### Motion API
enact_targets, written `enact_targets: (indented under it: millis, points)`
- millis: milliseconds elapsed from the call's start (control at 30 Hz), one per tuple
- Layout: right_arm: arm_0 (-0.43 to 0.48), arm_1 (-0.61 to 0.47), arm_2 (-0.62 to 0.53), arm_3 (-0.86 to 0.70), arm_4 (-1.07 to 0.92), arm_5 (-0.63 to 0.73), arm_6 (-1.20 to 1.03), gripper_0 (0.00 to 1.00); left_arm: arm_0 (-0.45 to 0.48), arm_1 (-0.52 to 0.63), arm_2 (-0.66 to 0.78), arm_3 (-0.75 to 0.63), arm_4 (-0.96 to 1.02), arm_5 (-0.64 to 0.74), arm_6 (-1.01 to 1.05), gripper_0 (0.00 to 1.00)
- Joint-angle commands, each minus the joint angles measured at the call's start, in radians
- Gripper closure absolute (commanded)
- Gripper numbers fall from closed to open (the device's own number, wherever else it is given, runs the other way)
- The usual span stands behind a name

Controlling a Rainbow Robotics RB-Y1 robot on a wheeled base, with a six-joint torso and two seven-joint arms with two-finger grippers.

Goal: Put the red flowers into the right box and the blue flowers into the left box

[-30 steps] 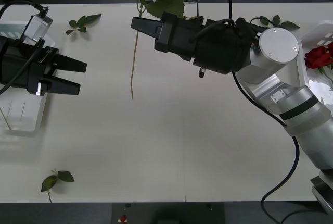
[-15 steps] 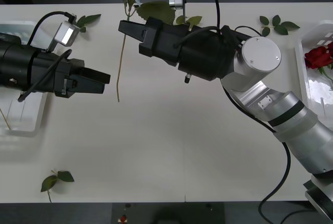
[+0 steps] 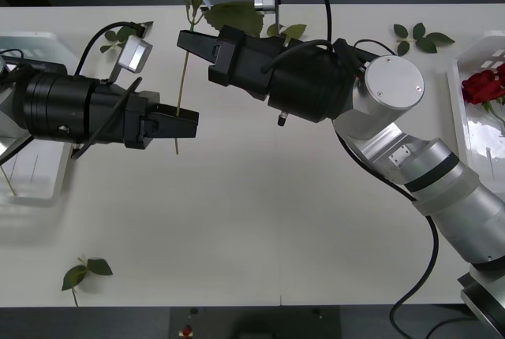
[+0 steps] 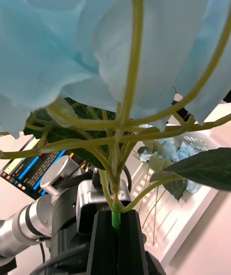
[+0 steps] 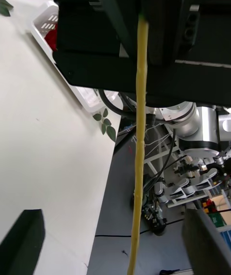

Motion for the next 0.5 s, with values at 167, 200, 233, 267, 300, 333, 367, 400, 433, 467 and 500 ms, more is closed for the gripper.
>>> enact_targets:
  millis: [167,200,233,267,300,333,367,400,433,467,500]
  points:
    - [-0.026,0.013,0.000,-0.046,-0.001,-0.001,0.033,1.00,0.001,0.015,-0.005,-0.033,0.014,-0.007,0.048,1.00]
    - [-0.026,0.013,0.000,-0.046,-0.001,-0.001,0.033,1.00,0.001,0.016,-0.005,-0.033,0.015,-0.007,0.048,1.00]
    - [-0.026,0.012,0.000,-0.046,-0.001,-0.001,0.034,1.00,0.001,0.016,-0.005,-0.033,0.015,-0.007,0.049,1.00]
    - [-0.026,0.012,0.000,-0.046,-0.001,-0.001,0.034,1.00,0.001,0.016,-0.005,-0.033,0.017,-0.007,0.048,1.00]
    - [-0.026,0.012,0.000,-0.046,-0.001,-0.001,0.034,1.00,0.001,0.016,-0.005,-0.033,0.017,-0.005,0.048,1.00]
    - [-0.027,0.010,0.000,-0.046,-0.001,-0.001,0.034,1.00,0.001,0.016,-0.005,-0.033,0.017,-0.005,0.048,1.00]
    - [-0.026,0.012,-0.002,-0.046,-0.001,0.001,0.034,1.00,0.001,0.016,-0.005,-0.033,0.017,-0.004,0.048,1.00]
    - [-0.026,0.010,0.000,-0.046,-0.001,-0.001,0.034,1.00,0.002,0.016,-0.005,-0.033,0.018,-0.004,0.048,1.00]
    - [-0.027,0.010,0.000,-0.046,-0.001,-0.001,0.034,1.00,0.001,0.016,-0.005,-0.033,0.018,0.000,0.048,1.00]
    - [-0.026,0.010,0.000,-0.047,-0.001,-0.001,0.034,1.00,0.002,0.016,-0.005,-0.033,0.018,0.001,0.048,1.00]
    - [-0.026,0.010,0.000,-0.046,-0.001,0.001,0.034,1.00,0.002,0.016,-0.005,-0.033,0.018,0.003,0.048,1.00]
